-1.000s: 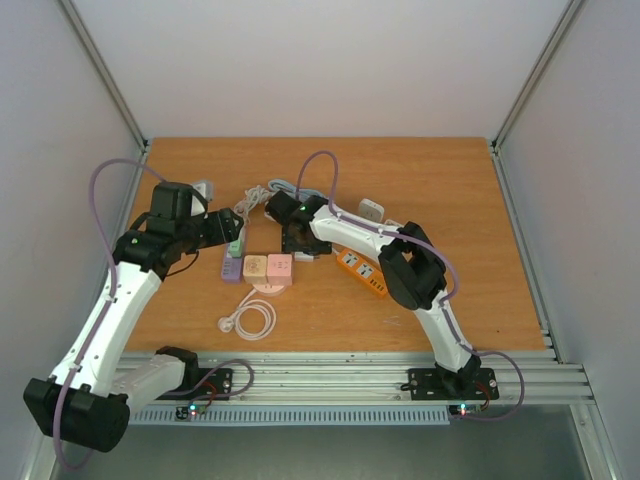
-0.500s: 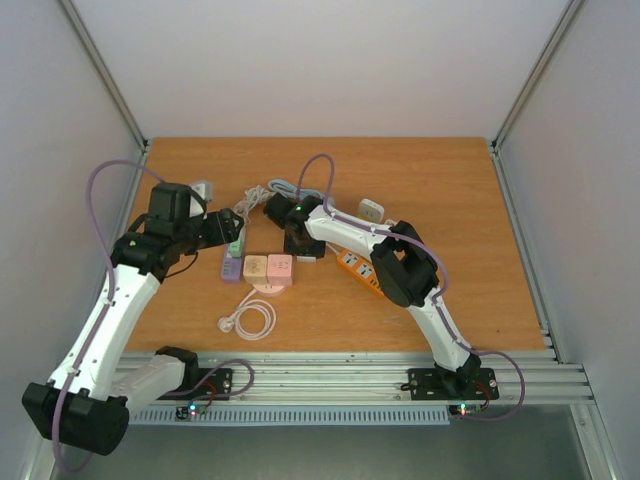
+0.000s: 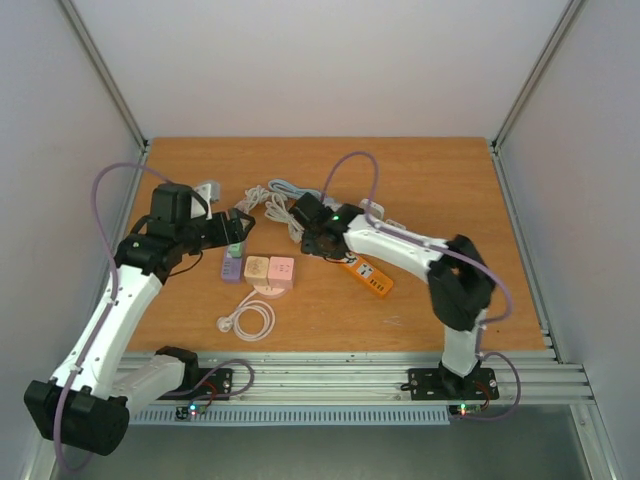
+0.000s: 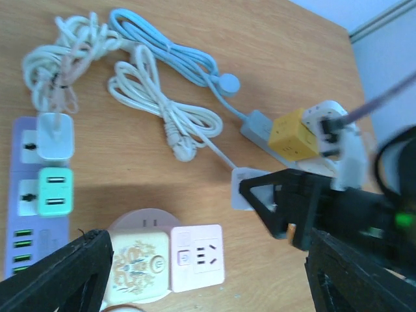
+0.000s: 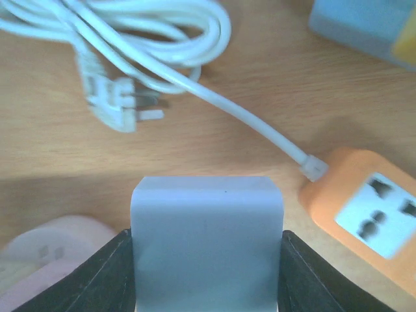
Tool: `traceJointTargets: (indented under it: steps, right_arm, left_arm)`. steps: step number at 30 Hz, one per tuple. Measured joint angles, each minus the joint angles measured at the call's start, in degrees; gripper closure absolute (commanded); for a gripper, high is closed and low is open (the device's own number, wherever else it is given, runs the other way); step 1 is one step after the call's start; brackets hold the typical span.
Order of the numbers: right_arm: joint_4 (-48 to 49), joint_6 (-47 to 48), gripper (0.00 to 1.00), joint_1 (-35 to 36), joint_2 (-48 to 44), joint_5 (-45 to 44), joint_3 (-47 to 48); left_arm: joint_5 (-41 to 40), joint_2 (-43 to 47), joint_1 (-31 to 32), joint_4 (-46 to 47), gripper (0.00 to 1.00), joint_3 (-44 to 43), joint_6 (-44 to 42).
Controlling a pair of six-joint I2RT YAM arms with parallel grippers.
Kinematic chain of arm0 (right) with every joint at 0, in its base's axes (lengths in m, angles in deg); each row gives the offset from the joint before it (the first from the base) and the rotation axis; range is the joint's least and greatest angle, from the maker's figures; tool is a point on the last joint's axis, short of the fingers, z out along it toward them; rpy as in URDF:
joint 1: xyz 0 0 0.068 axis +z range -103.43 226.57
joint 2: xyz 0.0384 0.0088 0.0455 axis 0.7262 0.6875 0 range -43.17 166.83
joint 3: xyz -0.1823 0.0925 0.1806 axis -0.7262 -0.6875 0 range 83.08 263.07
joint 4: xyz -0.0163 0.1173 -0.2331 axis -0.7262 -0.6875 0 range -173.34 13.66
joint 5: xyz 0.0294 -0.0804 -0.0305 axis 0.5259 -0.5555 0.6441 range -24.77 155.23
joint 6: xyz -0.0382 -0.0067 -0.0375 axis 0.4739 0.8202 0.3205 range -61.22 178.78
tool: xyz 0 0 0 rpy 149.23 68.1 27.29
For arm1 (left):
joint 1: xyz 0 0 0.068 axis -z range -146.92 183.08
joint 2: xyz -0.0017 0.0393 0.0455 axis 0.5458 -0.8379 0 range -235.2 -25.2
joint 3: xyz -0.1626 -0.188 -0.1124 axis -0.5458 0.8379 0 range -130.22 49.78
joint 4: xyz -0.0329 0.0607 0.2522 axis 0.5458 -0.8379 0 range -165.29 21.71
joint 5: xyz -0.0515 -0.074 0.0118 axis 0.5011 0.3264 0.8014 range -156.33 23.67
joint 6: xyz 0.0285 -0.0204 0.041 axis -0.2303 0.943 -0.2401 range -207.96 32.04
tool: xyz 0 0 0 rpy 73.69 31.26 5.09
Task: Insert the plug
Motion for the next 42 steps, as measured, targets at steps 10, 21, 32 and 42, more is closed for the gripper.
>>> traceJointTargets:
  steps: [10,21,32,42]
  right_arm:
    - [11.2,-7.6,0.5,-0.8,-24.2,0.3,-16.2]
    - [17.2,-17.9,0.5,-1.0,-35.3,7.0,-24.4]
    - [25.0,-25.3,0.5,-1.0,-36.3,16.1,-27.6]
    - [27.5,-27.3,0.48,-1.2,-36.3,19.6,-28.3]
  left_arm:
    - [10.3,0.1,3.9,13.4,0.02,9.2,4.3]
    - [8.5,2.1,16.5,34.2,0.15,20.8,12.0]
    - [-0.1,-3.4,26.9,43.9,0.42,21.5,16.4]
    - [-6.0,-4.7,29.0,45.8,0.75,21.6,16.9]
